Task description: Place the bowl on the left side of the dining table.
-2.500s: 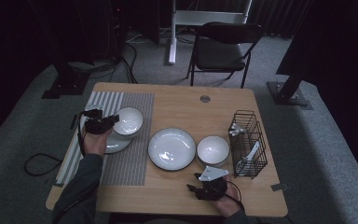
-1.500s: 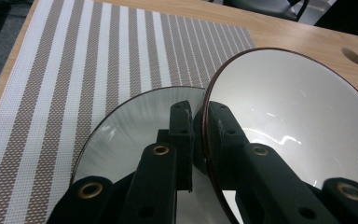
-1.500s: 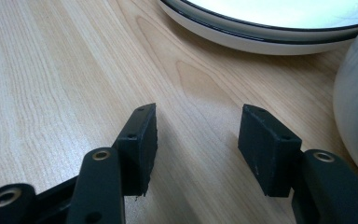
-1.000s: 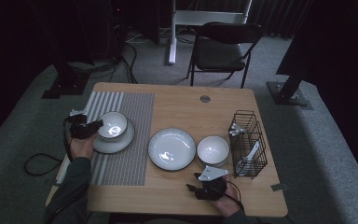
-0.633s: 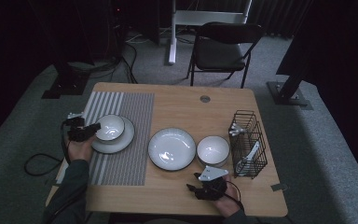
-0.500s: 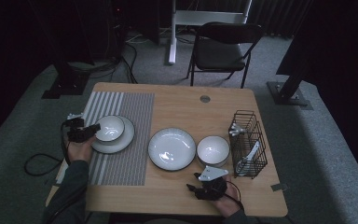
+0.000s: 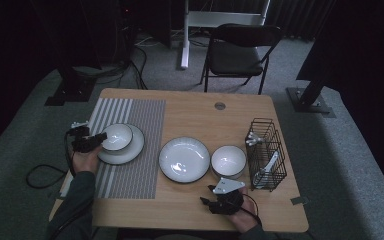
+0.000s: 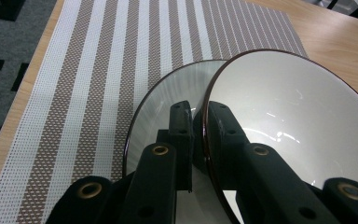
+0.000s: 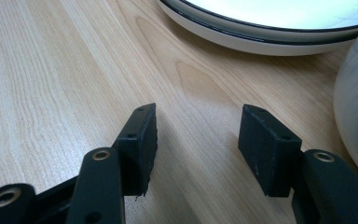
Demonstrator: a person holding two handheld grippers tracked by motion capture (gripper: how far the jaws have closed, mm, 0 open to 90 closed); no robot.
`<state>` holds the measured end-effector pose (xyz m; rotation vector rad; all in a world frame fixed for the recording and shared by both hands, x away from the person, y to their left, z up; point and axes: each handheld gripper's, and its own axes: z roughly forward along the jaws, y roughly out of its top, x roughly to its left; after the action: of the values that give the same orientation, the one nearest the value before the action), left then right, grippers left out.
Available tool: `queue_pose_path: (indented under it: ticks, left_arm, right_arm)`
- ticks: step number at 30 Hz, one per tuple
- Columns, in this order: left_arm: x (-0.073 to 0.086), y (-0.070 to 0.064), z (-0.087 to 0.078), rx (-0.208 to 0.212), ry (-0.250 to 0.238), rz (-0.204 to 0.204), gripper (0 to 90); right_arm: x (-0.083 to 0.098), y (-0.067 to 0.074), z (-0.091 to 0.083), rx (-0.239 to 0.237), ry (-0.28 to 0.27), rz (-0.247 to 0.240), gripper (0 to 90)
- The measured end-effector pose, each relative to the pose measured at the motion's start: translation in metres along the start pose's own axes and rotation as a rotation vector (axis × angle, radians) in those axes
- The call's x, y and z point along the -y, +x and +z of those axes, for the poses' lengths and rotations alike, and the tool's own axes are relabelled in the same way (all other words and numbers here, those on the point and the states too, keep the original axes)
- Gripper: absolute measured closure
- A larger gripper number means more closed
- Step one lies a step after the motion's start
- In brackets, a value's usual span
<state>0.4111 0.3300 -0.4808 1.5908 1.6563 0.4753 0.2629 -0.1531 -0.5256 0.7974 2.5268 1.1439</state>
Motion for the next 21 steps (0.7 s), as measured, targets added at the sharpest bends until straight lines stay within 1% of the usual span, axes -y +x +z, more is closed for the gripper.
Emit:
queue_pose_path:
  ticks: [7, 11, 18, 21]
  left_arm:
    - [-0.0004, -0.0011, 0.0022, -0.007, -0.006, 0.002, 81.3]
    - [0.0, -0.0005, 0.0019, -0.003, -0.007, -0.002, 81.0]
    - [0.0004, -0.0004, 0.0018, 0.004, -0.006, 0.002, 80.8]
    - [0.0012, -0.0002, 0.0016, 0.01, -0.018, -0.002, 78.7]
  right_arm:
    - [0.0, 0.0, 0.0, 0.0, 0.0, 0.0, 46.4]
    - [0.0, 0.0, 0.0, 0.0, 0.0, 0.0, 46.4]
    - [0.0, 0.0, 0.0, 0.0, 0.0, -0.001, 46.4]
    - [0.0, 0.0, 0.0, 0.0, 0.0, 0.0, 46.4]
